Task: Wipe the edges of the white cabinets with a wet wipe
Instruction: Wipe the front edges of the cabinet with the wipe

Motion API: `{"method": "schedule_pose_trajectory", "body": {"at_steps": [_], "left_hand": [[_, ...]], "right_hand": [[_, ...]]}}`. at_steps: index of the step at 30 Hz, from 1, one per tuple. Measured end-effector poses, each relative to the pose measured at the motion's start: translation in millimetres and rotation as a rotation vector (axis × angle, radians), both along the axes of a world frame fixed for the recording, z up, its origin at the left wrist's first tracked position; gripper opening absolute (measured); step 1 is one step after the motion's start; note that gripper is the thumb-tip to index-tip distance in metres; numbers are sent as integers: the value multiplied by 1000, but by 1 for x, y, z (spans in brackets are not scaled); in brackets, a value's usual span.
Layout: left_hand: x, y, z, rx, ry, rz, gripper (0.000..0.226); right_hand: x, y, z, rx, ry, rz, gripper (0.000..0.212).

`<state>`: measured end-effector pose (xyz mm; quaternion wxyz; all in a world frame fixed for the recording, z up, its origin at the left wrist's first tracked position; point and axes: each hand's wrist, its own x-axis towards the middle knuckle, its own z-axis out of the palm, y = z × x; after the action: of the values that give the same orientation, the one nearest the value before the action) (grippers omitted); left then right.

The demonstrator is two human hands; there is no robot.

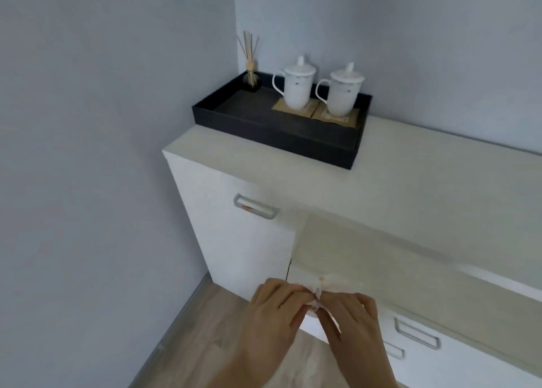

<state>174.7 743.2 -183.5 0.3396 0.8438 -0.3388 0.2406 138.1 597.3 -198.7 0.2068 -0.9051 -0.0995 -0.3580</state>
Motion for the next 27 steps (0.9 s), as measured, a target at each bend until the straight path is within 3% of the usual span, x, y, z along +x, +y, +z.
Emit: {"method": "schedule_pose_trajectory", "body": {"at_steps": [6, 12, 21, 24, 27], "left_hand": [[66, 76, 37, -6, -96, 7, 22], [133, 102, 45, 80, -252, -49, 22], [210, 102, -2, 225, -184, -39, 16], [221, 105, -12, 295, -109, -88, 33], [226, 111, -18, 377, -129, -143, 31]], "right_hand": [[56, 89, 41, 65, 62, -105, 27], [111, 114, 54, 31, 66, -186, 7], [182, 98, 21, -4, 284, -149, 19], [189, 98, 8, -70, 323, -145, 14], [186, 99, -1, -126, 323, -143, 19]]}}
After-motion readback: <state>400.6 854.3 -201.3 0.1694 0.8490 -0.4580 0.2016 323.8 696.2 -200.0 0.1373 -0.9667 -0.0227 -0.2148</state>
